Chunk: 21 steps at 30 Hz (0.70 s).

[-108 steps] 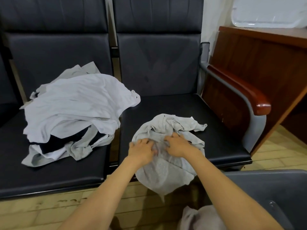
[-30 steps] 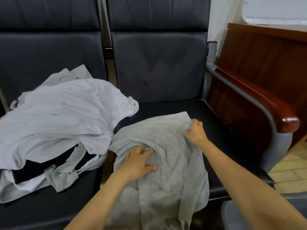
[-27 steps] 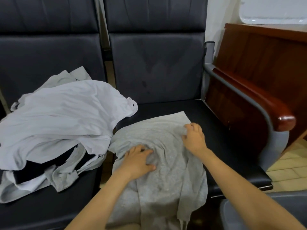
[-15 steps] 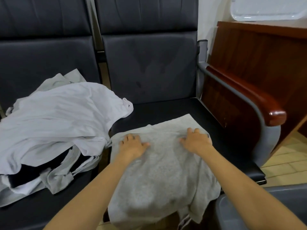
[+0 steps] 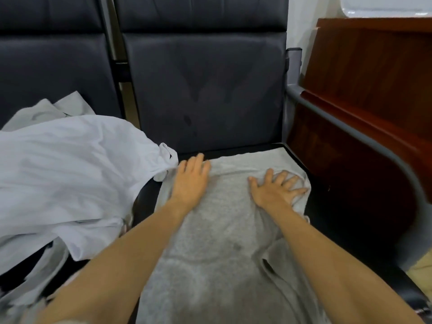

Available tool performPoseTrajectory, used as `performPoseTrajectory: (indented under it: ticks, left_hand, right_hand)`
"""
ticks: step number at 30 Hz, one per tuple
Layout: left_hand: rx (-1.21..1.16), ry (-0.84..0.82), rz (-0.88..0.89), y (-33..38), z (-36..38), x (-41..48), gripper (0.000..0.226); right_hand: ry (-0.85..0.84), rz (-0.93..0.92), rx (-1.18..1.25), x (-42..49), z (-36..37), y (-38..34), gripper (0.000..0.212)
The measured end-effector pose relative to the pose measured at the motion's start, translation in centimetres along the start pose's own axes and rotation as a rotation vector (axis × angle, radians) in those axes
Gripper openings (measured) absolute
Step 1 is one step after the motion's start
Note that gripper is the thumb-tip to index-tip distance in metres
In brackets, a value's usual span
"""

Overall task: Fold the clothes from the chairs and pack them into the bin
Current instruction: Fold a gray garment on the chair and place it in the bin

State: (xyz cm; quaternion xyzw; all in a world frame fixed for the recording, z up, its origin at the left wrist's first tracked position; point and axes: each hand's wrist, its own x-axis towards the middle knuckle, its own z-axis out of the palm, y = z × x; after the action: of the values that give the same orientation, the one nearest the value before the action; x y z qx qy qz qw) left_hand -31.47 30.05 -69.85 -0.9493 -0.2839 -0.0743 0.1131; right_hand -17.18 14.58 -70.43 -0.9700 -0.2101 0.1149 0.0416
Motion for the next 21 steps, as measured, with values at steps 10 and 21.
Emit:
performPoseTrajectory:
  ticks: [10, 21]
  left_hand:
    - [-0.484, -0.12, -0.049, 1.9, -2.1, -12.1, 0.078]
    - [-0.205, -0.033, -0.031, 4.2, -5.8, -11.2, 0.07]
  right_hand:
    - [0.189, -0.322, 0.474, 0.6, -2.1, 0.6, 0.061]
    - [0.174, -0.595, 0.094, -13.1, -1.5, 6.8, 0.032]
